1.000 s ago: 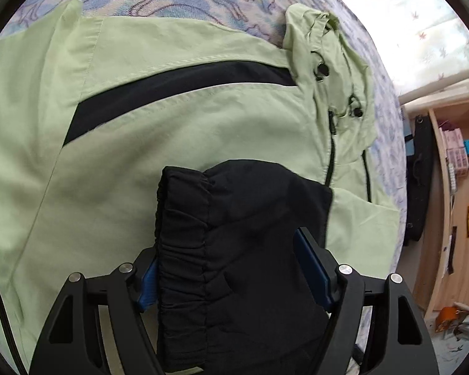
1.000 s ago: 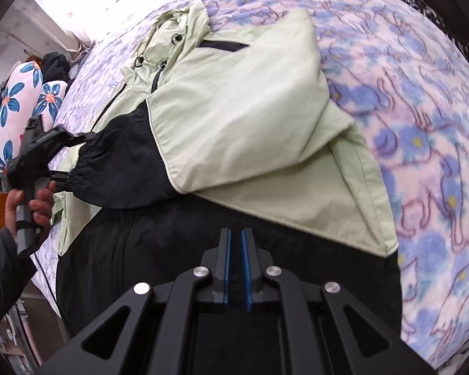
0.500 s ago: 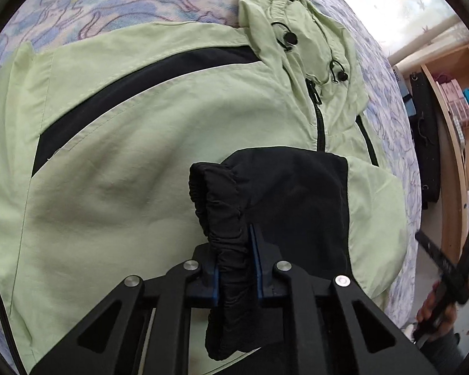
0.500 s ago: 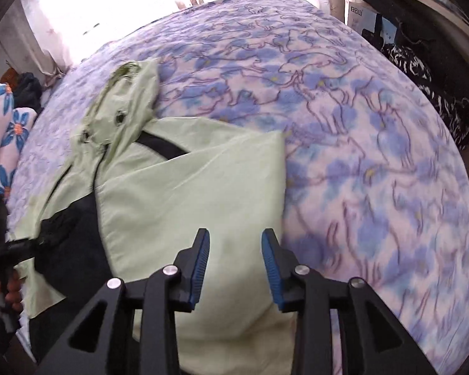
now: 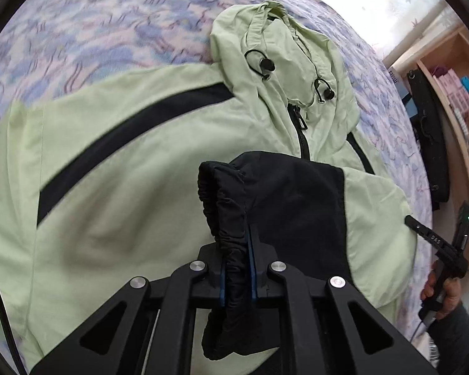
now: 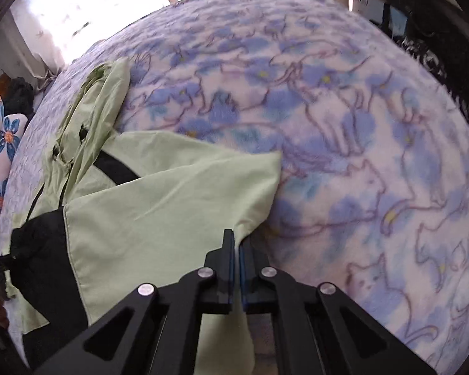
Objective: Fold large clothes
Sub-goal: 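Lay the cuff flat on the jacket center with the left tool and open it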
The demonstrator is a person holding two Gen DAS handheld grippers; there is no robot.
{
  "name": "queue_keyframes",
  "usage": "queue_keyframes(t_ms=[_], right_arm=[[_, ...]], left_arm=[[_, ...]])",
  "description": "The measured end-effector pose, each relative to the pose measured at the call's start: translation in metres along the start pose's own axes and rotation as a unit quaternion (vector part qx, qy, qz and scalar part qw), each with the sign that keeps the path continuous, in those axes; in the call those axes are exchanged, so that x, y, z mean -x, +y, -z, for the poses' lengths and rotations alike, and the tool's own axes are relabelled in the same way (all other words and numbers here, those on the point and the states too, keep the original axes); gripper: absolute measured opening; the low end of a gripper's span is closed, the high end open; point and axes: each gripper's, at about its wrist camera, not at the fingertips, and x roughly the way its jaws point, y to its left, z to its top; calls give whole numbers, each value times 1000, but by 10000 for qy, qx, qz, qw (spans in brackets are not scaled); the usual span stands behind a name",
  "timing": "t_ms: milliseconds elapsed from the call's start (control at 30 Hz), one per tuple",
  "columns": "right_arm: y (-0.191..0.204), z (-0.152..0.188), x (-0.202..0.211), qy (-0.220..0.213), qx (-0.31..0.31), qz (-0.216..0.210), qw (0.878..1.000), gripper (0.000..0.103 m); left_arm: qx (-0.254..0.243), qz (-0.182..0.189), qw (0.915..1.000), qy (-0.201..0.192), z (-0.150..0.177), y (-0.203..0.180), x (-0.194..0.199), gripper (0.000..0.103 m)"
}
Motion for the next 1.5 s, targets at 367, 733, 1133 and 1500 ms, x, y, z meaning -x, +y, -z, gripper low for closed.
queue_keyframes(t_ms=[367, 733, 1133, 1500], right_arm=[[-27, 31, 31, 353, -785, -544, 9948, 16], [0, 100, 30, 670, -64, -368, 9971, 17], [8, 106, 42, 514, -26, 260, 9983, 1], [72, 104, 79, -126, 85, -279, 9995, 1]], left_arm=[[351, -324, 9985, 279, 3, 14, -7, 65], [-218, -791, 9955, 478, 44, -2, -5, 33], [-198, -1340, 9908, 10, 37, 7, 9, 31], [-287, -2007, 9754, -869, 60, -44, 66, 32]])
